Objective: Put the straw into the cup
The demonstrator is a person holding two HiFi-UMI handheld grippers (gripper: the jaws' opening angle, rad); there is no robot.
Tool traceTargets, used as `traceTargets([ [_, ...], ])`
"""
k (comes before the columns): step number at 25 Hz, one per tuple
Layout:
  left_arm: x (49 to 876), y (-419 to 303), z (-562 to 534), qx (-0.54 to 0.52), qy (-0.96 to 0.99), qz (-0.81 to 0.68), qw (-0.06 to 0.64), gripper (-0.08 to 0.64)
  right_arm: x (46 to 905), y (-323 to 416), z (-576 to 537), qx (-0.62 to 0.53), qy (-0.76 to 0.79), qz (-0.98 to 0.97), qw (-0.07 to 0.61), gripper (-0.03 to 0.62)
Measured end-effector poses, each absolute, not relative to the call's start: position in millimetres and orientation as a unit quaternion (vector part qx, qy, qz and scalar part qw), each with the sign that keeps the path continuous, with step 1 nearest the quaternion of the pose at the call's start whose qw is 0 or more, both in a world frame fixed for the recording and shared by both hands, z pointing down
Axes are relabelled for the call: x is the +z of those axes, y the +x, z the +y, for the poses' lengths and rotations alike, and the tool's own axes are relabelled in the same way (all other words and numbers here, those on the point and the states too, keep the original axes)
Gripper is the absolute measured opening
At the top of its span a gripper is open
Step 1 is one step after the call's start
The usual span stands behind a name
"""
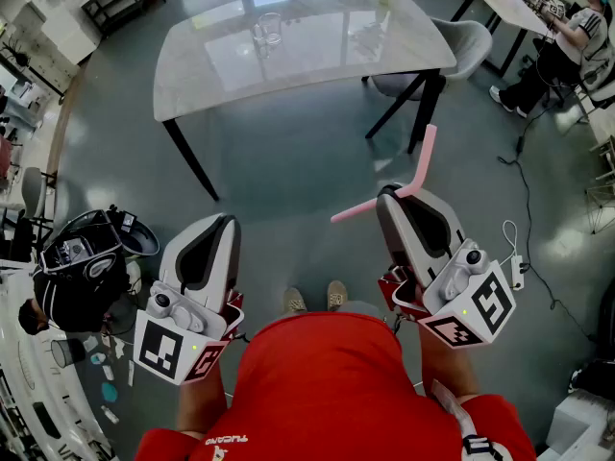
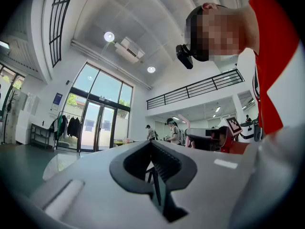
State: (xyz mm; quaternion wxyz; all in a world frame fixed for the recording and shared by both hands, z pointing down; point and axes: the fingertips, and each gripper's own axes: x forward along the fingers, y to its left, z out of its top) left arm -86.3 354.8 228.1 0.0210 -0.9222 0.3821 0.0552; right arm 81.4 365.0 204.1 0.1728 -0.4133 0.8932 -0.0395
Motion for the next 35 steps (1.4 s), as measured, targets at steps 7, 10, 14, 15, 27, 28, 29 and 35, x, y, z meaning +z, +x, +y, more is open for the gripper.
traceTargets([
  [7, 229, -85, 355, 0.059, -0.924, 0.378, 0.024, 0.006, 203, 80, 363, -0.033, -0.413, 0.894, 0.174, 0.015],
  [10, 229, -84, 354, 0.061, -0.924, 0.376, 0.024, 0.006, 204, 80, 363, -0.034, -0.415, 0.893, 0.171, 0.015],
  [14, 232, -81, 353, 0.06, -0.927, 0.37, 0.023, 0.006, 206, 81, 362, -0.04, -0.416, 0.891, 0.176, 0.015],
  [15, 233, -81, 353, 0.059, -0.927, 0.369, 0.022, 0.006, 206, 82, 362, -0.045, -0.416, 0.89, 0.18, 0.015],
  [27, 236, -54, 344, 0.057, -0.924, 0.377, 0.019, 0.006, 208, 105, 351, -0.054, -0.404, 0.894, 0.186, 0.015],
  [28, 235, -50, 342, 0.058, -0.923, 0.379, 0.02, 0.006, 208, 109, 348, -0.054, -0.402, 0.895, 0.186, 0.015],
  [29, 235, -48, 341, 0.059, -0.922, 0.383, 0.021, 0.006, 208, 113, 346, -0.054, -0.399, 0.896, 0.185, 0.015],
  [35, 233, -35, 333, 0.062, -0.91, 0.409, 0.026, 0.006, 212, 132, 336, -0.054, -0.382, 0.905, 0.178, 0.015],
])
